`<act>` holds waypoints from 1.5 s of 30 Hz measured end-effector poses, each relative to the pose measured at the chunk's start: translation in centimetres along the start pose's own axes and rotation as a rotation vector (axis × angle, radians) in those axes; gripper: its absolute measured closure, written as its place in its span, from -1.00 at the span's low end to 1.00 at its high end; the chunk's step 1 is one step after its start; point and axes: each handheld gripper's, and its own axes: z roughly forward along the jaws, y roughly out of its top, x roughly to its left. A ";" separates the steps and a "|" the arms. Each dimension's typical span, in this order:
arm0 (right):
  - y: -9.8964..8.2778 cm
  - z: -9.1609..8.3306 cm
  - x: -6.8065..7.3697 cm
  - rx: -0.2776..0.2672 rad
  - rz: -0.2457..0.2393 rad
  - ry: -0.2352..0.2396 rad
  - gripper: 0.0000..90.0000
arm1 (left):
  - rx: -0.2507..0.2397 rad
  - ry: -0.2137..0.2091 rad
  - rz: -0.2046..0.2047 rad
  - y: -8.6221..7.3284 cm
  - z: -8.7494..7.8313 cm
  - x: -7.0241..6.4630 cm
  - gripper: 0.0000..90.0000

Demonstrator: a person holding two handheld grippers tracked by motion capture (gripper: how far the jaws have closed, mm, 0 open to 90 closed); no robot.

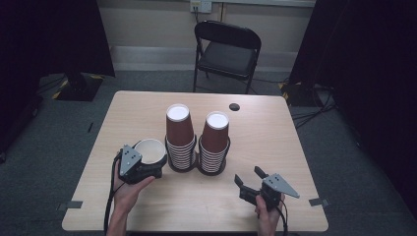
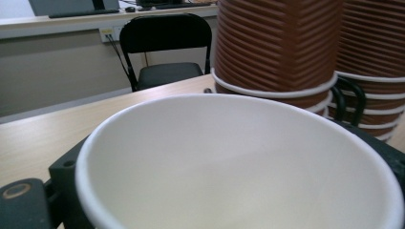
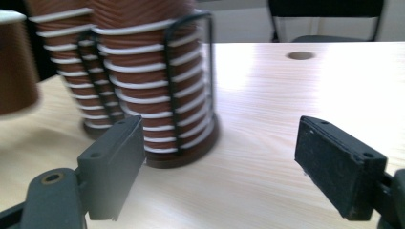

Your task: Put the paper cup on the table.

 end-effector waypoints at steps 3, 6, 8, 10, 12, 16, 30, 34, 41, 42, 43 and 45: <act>-0.5 0.0 -0.4 0.003 -0.009 -0.029 -0.63 | -0.013 0.023 -0.018 0.2 0.2 0.7 -0.86; -0.9 0.0 -0.9 -0.002 -0.016 -0.048 -0.63 | -0.025 0.040 -0.029 0.5 0.5 1.5 -0.86; -1.2 -0.1 -1.2 -0.008 -0.014 -0.049 -0.63 | -0.030 0.049 -0.044 0.6 0.8 2.0 -0.86; -1.5 0.0 -1.4 -0.016 -0.014 -0.051 -0.64 | -0.032 0.054 -0.048 0.7 1.1 2.4 -0.86; -1.7 0.1 -1.5 -0.014 -0.011 -0.053 -0.64 | -0.033 0.041 -0.052 0.8 1.3 2.7 -0.86; -1.8 0.1 -1.5 -0.016 -0.014 -0.051 -0.65 | -0.020 0.069 -0.051 0.9 1.9 3.3 -0.86; -2.0 -0.2 -1.8 -0.063 0.016 -0.007 -0.69 | 0.001 0.122 -0.041 0.7 4.2 4.9 -0.88; -2.0 -0.2 -1.6 -0.058 -0.002 -0.016 -0.69 | 0.019 0.115 -0.066 0.0 5.3 5.3 -0.88; -2.0 -0.2 -1.5 -0.054 -0.008 -0.016 -0.69 | 0.020 0.128 -0.086 -1.0 6.7 6.2 -0.88; -2.0 -0.2 -1.5 -0.053 -0.013 -0.018 -0.69 | 0.022 0.131 -0.091 -1.1 6.9 6.3 -0.88; -2.0 -0.1 -1.5 -0.050 -0.018 -0.018 -0.69 | 0.027 0.130 -0.095 -1.3 7.0 6.5 -0.89; -2.0 -0.1 -1.4 -0.048 -0.024 -0.017 -0.69 | 0.036 0.134 -0.101 -1.5 7.2 6.6 -0.89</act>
